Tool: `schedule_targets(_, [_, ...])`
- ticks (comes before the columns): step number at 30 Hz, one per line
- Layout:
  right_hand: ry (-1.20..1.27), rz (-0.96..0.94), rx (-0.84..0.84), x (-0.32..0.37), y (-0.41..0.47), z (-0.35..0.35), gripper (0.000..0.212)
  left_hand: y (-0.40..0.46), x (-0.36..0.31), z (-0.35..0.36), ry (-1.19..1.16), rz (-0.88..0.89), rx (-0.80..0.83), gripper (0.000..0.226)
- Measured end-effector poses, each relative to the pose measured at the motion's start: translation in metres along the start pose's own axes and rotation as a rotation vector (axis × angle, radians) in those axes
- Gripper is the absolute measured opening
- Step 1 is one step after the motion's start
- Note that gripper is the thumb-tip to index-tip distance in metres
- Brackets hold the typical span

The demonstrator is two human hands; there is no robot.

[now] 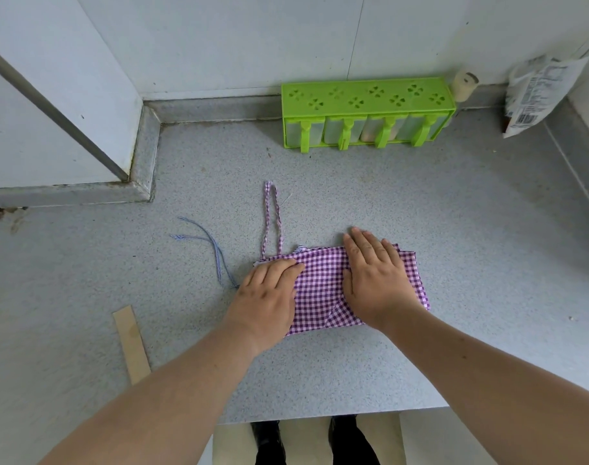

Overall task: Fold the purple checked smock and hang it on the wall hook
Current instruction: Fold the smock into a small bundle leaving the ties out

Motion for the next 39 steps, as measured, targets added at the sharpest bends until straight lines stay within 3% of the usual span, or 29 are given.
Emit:
schedule_targets(4, [0.03, -0.219, -0.067, 0.037, 0.019, -0.018, 0.051, 0.0, 0.005, 0.002, -0.026, 0.009, -0.071, 0.053])
schedule_targets(9, [0.026, -0.449, 0.093, 0.093, 0.055, -0.017, 0.046, 0.001, 0.011, 0.002, -0.014, -0.017, -0.132, 0.034])
schedule_targets(16, [-0.011, -0.349, 0.109, 0.087, 0.089, -0.016, 0.024, -0.002, 0.012, -0.002, -0.065, -0.009, -0.198, 0.047])
schedule_targets(26, [-0.091, -0.353, 0.211, 0.078, 0.092, -0.023, 0.018, -0.003, 0.012, -0.003, -0.091, 0.051, -0.268, 0.046])
schedule_targets(39, [-0.187, -0.278, 0.164, 0.089, 0.089, -0.054, 0.02, 0.0, 0.016, 0.001, -0.139, 0.001, -0.237, 0.051])
Point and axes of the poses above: each hand's wrist, its own y-axis towards the middle knuckle, its own z-axis out of the palm, x = y × z, the point moved 5 cm from there along y, towards the middle knuckle, and after that the axes turned 6 degrees about -x, right-handed, at the moved point
